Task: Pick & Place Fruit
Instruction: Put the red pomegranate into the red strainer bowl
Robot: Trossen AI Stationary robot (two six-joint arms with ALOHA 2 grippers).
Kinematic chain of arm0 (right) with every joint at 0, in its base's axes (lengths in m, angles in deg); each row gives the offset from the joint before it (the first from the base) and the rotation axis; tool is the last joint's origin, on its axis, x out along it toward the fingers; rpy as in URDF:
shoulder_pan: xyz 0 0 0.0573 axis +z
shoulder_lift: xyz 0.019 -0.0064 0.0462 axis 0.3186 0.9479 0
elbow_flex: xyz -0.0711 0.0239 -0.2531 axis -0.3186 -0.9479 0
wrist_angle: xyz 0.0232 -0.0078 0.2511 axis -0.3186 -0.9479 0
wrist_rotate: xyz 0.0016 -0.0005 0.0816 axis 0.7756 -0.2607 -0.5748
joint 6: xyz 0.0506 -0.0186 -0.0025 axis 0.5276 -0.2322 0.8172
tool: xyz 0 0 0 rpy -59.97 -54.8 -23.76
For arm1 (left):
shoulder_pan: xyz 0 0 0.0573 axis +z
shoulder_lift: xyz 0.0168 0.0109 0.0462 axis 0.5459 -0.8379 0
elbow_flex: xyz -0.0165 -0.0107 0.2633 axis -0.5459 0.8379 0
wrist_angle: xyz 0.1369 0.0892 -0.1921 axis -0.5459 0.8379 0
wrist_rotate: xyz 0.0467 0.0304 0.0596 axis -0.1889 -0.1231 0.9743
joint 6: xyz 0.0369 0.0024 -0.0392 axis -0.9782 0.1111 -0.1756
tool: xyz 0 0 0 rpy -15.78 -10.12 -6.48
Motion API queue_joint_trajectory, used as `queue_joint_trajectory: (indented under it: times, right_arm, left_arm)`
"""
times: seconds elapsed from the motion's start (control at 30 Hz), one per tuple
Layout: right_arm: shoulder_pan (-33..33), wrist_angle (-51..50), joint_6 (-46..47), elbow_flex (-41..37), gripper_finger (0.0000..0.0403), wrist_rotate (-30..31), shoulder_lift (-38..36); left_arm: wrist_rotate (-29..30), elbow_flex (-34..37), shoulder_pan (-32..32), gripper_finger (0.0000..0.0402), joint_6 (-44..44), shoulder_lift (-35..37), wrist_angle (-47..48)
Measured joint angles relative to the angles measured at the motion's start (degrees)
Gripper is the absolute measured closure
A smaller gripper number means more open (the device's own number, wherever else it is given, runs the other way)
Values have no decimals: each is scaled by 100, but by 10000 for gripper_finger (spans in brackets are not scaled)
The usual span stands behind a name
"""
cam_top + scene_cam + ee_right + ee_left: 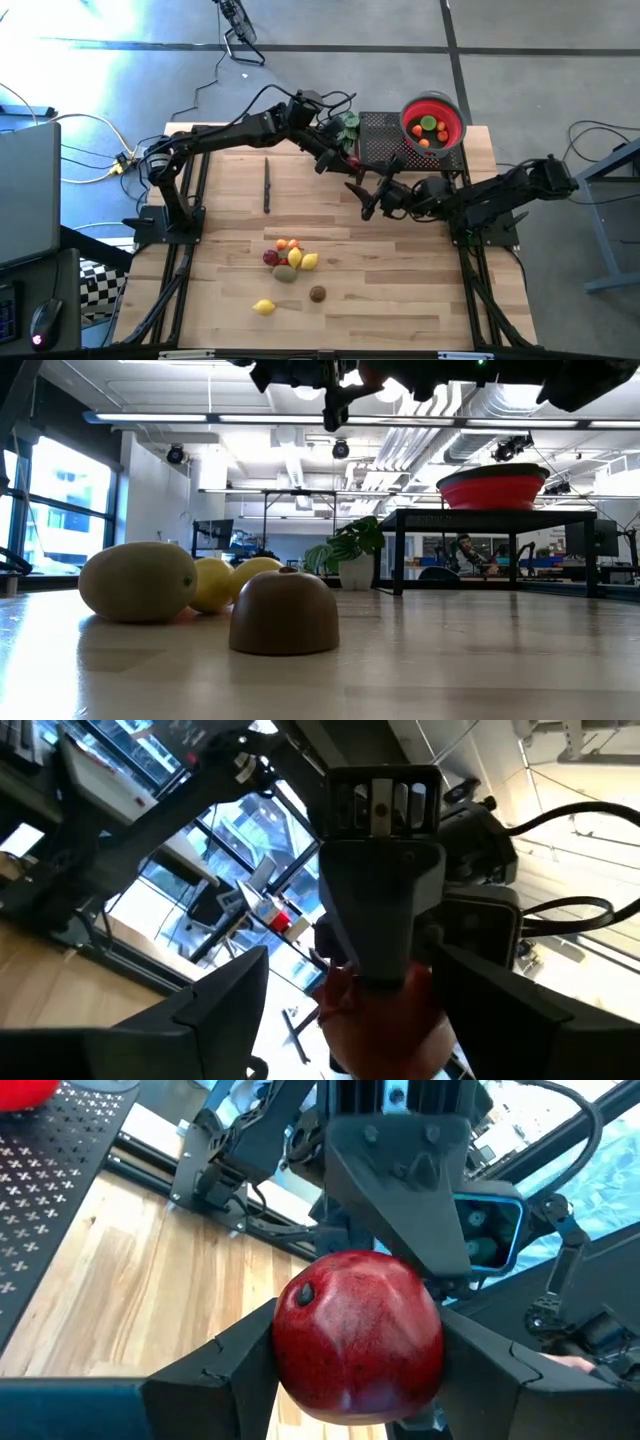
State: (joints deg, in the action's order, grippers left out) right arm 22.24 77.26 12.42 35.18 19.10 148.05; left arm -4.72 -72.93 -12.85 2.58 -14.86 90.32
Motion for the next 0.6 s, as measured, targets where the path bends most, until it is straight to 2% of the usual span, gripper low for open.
queue_joint_trajectory:
  times: [0.17,0.3,0.6]
  right_arm:
    - [-220,-58,158,0,128,2,0]
    - [-340,-225,395,0,128,-286,2]
    - [-345,-194,400,0,128,-428,2]
  left_arm:
    - [-99,0,-15,190,66,0,-12]
    - [-114,0,-13,190,68,0,-3]
    - [-112,0,-13,190,70,0,0]
